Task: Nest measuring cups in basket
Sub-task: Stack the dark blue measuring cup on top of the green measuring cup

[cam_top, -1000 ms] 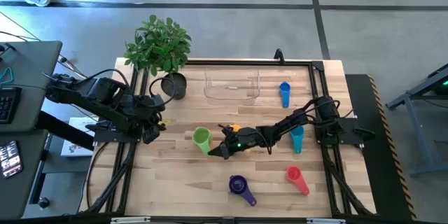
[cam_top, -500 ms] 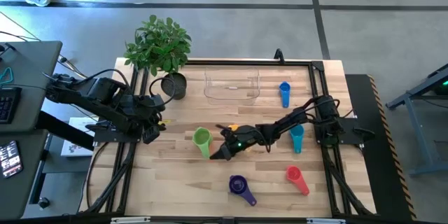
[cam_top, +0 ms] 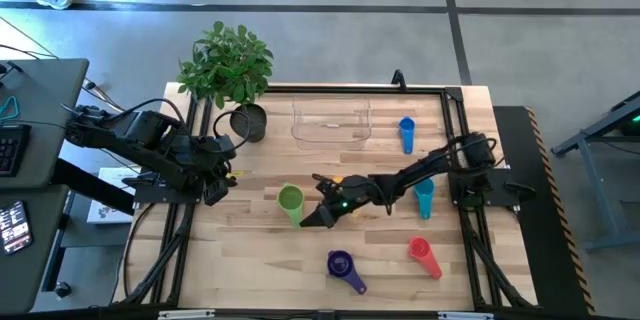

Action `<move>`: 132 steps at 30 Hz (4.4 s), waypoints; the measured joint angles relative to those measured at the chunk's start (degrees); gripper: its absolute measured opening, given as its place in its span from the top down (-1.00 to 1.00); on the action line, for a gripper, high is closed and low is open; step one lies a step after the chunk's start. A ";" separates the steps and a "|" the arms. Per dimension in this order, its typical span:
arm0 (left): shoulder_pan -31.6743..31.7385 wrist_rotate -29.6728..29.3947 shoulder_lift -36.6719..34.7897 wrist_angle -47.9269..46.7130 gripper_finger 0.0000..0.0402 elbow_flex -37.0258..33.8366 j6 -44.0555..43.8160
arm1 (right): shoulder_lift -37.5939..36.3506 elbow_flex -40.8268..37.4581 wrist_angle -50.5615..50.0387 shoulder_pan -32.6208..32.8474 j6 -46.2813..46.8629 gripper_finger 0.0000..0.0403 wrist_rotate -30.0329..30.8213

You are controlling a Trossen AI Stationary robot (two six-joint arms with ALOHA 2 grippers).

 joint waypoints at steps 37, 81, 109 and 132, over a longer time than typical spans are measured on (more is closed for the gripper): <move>-0.07 0.00 0.30 0.27 0.69 0.00 -5.29 | -30.83 19.80 -67.64 13.14 -37.10 0.63 24.94; -0.07 -7.19 0.28 0.44 0.69 0.00 -19.17 | -4.27 26.97 -82.60 13.52 -43.65 0.28 11.88; -0.07 -8.92 0.28 0.42 0.69 0.00 -19.10 | 4.88 26.97 -82.49 15.52 -39.54 0.94 11.11; -0.07 -8.94 0.31 0.39 0.69 0.01 -13.26 | -0.59 29.02 -76.78 4.42 -20.34 0.99 12.17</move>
